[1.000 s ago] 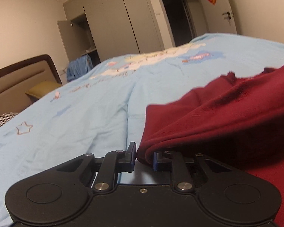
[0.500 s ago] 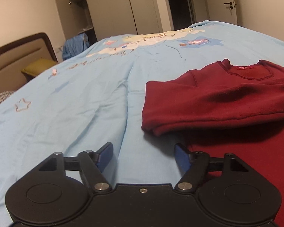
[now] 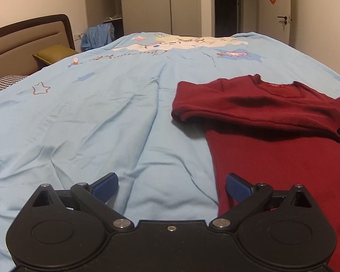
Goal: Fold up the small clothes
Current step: 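Open the right gripper and lift it off the folded sweater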
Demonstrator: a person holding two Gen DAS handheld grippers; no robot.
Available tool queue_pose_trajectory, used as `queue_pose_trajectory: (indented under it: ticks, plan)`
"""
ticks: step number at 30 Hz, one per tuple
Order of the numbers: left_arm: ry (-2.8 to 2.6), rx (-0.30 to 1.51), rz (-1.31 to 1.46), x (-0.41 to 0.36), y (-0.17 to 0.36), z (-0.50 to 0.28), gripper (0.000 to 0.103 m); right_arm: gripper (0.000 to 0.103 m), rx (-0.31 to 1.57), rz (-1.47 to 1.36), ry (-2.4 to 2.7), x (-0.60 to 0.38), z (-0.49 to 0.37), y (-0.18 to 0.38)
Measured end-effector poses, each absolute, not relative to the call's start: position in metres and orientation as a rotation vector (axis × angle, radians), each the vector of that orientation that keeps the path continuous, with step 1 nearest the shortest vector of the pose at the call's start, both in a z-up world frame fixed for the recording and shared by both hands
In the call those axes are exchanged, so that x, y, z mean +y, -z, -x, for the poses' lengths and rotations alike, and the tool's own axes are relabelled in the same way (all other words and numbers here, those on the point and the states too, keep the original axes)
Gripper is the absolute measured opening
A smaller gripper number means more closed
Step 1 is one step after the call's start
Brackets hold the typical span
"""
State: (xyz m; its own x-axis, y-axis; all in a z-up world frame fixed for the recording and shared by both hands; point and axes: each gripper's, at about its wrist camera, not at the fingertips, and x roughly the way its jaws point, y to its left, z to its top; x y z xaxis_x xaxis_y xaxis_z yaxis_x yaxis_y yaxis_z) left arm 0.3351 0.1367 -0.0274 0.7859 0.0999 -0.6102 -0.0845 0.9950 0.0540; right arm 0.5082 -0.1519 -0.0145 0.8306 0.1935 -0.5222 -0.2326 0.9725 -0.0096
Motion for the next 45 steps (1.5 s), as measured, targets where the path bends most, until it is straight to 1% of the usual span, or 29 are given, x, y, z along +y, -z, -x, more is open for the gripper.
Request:
queue_pose_trajectory:
  ticks: [3, 5, 7, 9, 15, 19, 29, 30, 32, 34, 35, 36, 37, 39, 41, 42, 43, 45]
  plan:
    - [-0.082, 0.675, -0.035, 0.135, 0.032, -0.323, 0.102, 0.091, 0.544, 0.127, -0.208, -0.158, -0.491, 0.015]
    - [-0.069, 0.686, -0.03, 0.134, 0.035, -0.314, 0.102, 0.094, 0.558, 0.128, -0.207, -0.167, -0.477, 0.017]
    - [-0.046, 0.697, -0.015, 0.133, 0.038, -0.305, 0.102, 0.101, 0.574, 0.105, -0.214, -0.179, -0.461, 0.02]
    - [-0.029, 0.709, -0.006, 0.132, 0.041, -0.296, 0.102, 0.103, 0.588, 0.081, -0.212, -0.191, -0.444, 0.024]
    - [0.0, 0.711, -0.012, 0.123, 0.048, -0.266, 0.102, 0.103, 0.615, -0.022, -0.221, -0.216, -0.387, 0.033]
    - [0.002, 0.719, 0.001, 0.12, 0.05, -0.254, 0.102, 0.103, 0.6, -0.005, -0.232, -0.219, -0.359, 0.033]
    - [-0.011, 0.734, 0.034, 0.115, 0.052, -0.234, 0.102, 0.102, 0.511, -0.011, -0.358, -0.192, -0.368, 0.009]
    - [-0.012, 0.738, 0.042, 0.114, 0.054, -0.231, 0.102, 0.1, 0.495, -0.009, -0.379, -0.188, -0.372, 0.006]
    - [-0.012, 0.745, 0.061, 0.115, 0.056, -0.228, 0.102, 0.091, 0.464, 0.018, -0.418, -0.179, -0.385, 0.0]
    - [-0.015, 0.746, 0.071, 0.116, 0.056, -0.225, 0.102, 0.075, 0.463, 0.043, -0.431, -0.168, -0.406, -0.004]
    - [-0.016, 0.747, 0.076, 0.116, 0.056, -0.224, 0.102, 0.072, 0.468, 0.046, -0.437, -0.163, -0.417, -0.005]
    - [-0.017, 0.748, 0.082, 0.117, 0.056, -0.223, 0.102, 0.065, 0.473, 0.049, -0.447, -0.158, -0.43, -0.007]
    - [-0.019, 0.749, 0.088, 0.118, 0.056, -0.223, 0.102, 0.062, 0.475, 0.053, -0.455, -0.153, -0.441, -0.007]
    - [-0.021, 0.751, 0.093, 0.119, 0.056, -0.221, 0.102, 0.06, 0.495, 0.058, -0.451, -0.144, -0.465, -0.007]
    - [-0.021, 0.753, 0.094, 0.119, 0.056, -0.22, 0.102, 0.056, 0.529, 0.03, -0.447, -0.14, -0.486, -0.003]
    - [-0.021, 0.754, 0.095, 0.119, 0.055, -0.22, 0.102, 0.05, 0.543, 0.007, -0.442, -0.14, -0.495, -0.001]
    - [-0.022, 0.755, 0.099, 0.12, 0.055, -0.219, 0.102, 0.035, 0.554, -0.016, -0.436, -0.14, -0.502, 0.0]
    - [-0.022, 0.755, 0.105, 0.122, 0.055, -0.219, 0.102, 0.019, 0.575, -0.067, -0.445, -0.143, -0.509, -0.001]
